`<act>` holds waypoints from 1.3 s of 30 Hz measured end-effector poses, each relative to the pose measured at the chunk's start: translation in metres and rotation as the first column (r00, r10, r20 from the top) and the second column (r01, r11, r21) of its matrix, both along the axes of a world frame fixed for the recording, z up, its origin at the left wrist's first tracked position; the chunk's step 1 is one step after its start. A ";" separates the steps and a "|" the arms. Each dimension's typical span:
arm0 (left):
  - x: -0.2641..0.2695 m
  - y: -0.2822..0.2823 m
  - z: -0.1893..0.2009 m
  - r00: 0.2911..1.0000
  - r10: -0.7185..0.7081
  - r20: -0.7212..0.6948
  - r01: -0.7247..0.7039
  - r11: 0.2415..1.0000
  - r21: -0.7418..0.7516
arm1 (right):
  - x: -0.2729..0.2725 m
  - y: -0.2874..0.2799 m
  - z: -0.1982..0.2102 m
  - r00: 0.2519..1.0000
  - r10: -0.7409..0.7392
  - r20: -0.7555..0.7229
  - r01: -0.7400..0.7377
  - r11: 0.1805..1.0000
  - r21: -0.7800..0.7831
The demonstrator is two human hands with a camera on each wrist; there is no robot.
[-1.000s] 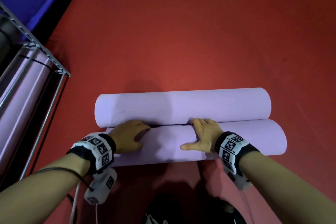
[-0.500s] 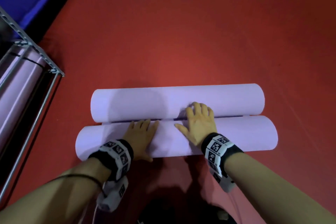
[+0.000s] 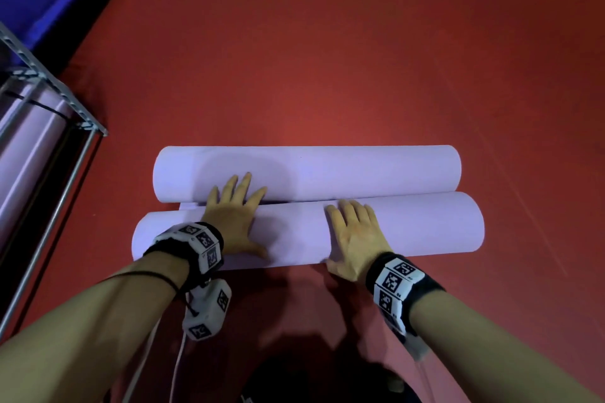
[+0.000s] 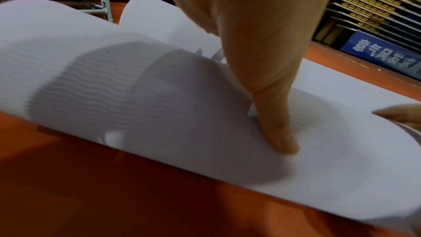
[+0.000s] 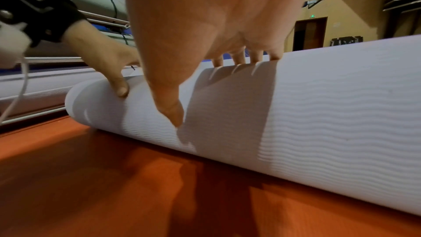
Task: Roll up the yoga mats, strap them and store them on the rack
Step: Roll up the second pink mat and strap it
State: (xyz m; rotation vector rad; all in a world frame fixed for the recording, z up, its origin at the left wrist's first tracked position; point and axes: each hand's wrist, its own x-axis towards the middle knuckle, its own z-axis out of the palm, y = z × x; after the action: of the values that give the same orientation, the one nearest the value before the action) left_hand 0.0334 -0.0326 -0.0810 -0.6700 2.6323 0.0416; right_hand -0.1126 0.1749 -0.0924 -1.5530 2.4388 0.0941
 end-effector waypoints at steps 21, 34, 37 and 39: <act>0.044 0.014 -0.002 0.975 -0.136 0.175 0.133 0.991 0.029 | 0.008 0.026 -0.019 0.985 0.070 -0.159 -0.065 0.997 0.035; 0.036 0.006 0.004 0.974 -0.134 0.181 0.094 0.972 0.216 | -0.050 -0.008 0.024 0.979 -0.141 0.150 0.116 0.979 0.166; 0.029 -0.007 0.003 0.979 -0.125 0.163 0.071 0.951 0.301 | -0.056 -0.011 0.030 0.972 -0.215 0.092 0.223 0.970 -0.092; 0.025 -0.014 0.004 0.978 -0.133 0.159 0.075 0.943 0.324 | -0.041 -0.008 0.034 0.980 -0.152 0.124 0.169 0.976 -0.139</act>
State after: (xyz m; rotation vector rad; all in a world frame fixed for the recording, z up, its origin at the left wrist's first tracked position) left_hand 0.0584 -0.0462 -0.0771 -0.4023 2.4079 0.3500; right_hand -0.1534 0.1668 -0.0580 -1.3685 2.5190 -0.2041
